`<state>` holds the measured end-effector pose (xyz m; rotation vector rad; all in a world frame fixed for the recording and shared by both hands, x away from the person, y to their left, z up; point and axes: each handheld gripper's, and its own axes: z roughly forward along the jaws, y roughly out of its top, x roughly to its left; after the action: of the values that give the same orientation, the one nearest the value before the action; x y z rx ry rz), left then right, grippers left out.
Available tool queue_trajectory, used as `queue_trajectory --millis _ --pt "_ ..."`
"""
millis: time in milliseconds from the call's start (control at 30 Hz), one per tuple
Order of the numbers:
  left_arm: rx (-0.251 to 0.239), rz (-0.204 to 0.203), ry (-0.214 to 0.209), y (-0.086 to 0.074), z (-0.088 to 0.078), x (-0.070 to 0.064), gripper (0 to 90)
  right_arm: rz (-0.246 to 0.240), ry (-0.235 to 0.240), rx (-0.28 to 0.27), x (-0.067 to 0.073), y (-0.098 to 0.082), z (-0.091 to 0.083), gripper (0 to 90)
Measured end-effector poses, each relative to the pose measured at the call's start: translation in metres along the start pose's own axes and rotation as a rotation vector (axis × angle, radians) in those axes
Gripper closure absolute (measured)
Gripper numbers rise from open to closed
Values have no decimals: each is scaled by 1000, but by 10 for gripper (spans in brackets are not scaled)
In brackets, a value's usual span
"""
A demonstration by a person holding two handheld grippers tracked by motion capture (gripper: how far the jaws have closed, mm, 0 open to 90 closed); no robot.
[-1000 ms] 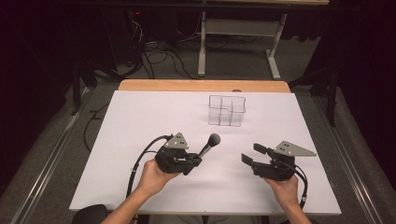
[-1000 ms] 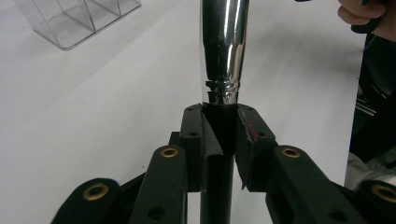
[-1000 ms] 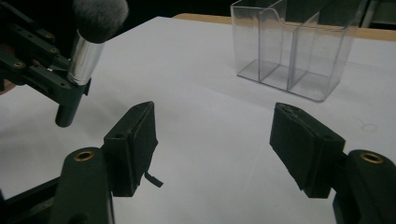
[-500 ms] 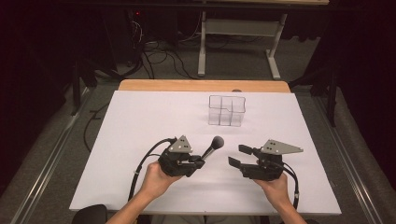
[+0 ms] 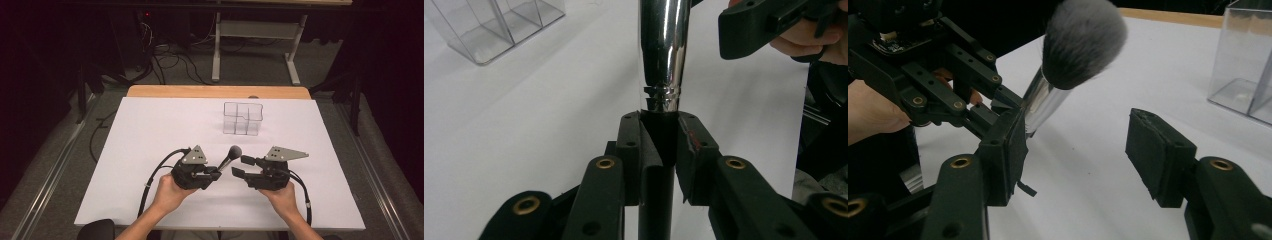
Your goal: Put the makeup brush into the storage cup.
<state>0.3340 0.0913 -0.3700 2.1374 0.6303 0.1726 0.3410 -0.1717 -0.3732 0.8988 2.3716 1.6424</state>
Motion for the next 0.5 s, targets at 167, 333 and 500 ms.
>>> queue_trajectory --millis 167,333,500 --pt "-2 -1 -2 1 2 0 743 8 24 -1 0 1 4 461" --pt "-3 5 -1 1 4 -2 743 26 44 -6 -1 1 6 478" --pt "-14 14 -4 3 5 -5 743 38 71 -10 0 1 9 495"
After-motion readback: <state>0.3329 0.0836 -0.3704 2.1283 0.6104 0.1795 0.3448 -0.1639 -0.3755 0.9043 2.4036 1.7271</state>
